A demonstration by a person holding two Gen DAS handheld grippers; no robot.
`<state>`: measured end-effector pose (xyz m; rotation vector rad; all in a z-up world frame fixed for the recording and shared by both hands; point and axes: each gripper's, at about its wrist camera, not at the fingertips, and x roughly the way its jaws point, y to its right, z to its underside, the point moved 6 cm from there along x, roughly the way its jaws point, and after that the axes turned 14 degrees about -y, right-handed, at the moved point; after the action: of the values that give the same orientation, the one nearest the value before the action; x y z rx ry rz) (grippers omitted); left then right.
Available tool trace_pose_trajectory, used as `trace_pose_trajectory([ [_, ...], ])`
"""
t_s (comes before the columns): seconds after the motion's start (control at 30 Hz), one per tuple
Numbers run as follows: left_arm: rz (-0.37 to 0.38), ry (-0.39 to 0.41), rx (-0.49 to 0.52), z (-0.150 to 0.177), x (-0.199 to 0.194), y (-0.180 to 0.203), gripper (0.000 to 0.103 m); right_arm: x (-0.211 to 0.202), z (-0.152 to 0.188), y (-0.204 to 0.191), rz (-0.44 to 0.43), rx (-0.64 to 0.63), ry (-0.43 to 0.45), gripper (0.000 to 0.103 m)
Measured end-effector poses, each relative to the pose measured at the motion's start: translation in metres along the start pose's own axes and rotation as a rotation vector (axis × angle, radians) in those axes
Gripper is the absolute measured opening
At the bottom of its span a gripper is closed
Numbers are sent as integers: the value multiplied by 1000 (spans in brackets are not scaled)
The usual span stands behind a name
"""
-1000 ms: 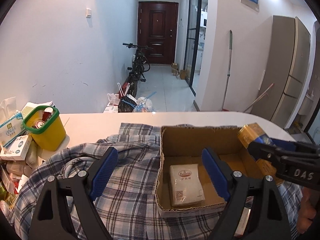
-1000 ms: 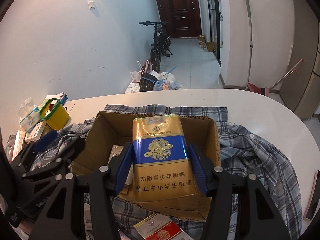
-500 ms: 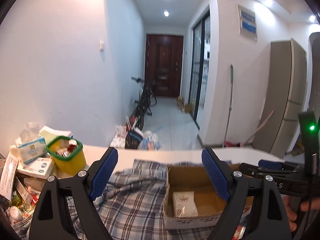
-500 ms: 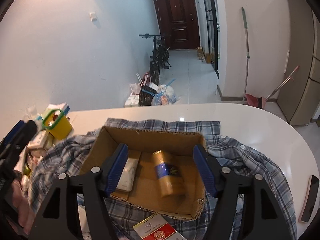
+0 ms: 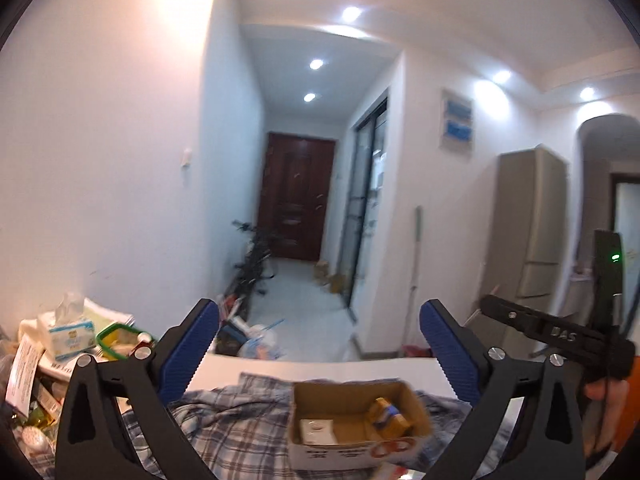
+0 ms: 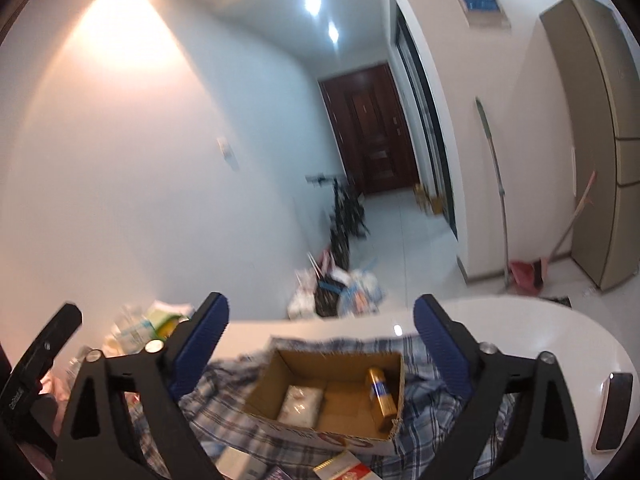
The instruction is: Organize objects
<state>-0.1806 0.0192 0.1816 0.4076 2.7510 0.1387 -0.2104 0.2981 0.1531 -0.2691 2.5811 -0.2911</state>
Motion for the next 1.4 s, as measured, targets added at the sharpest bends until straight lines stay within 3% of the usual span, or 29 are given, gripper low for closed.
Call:
trace_pose_trajectory([
  [0.13, -56, 120, 15, -8, -43, 5, 103, -39, -3, -20, -16, -50, 114, 103],
  [0.23, -100, 148, 64, -10, -59, 12, 103, -63, -2, -31, -25, -62, 185, 103],
  [0.33, -138, 187, 83, -11, -73, 18, 103, -79, -1, -38, -37, -64, 228, 103],
  [0.53, -128, 249, 61, -9, -94, 19, 103, -91, 3, -38, -42, -77, 253, 103],
  [0.8, -58, 225, 9, -7, -104, 9, 103, -100, 7, -39, -63, -92, 250, 103],
  [0.97, -57, 247, 4, -8, -116, 9, 103, -114, 12, -52, -75, -136, 284, 103],
  [1.03, -7, 225, 31, -7, -120, 11, 103, -117, 15, -58, -76, -148, 304, 103],
  [1.13, 54, 184, 65, -8, -122, 15, 103, -108, 16, -68, -30, -168, 280, 103],
  [1.27, 13, 216, 43, -10, -130, 13, 103, -110, 22, -76, -17, -195, 255, 103],
  [1.4, 38, 235, 50, -12, -133, 19, 103, -131, 31, -80, 36, -228, 268, 103],
])
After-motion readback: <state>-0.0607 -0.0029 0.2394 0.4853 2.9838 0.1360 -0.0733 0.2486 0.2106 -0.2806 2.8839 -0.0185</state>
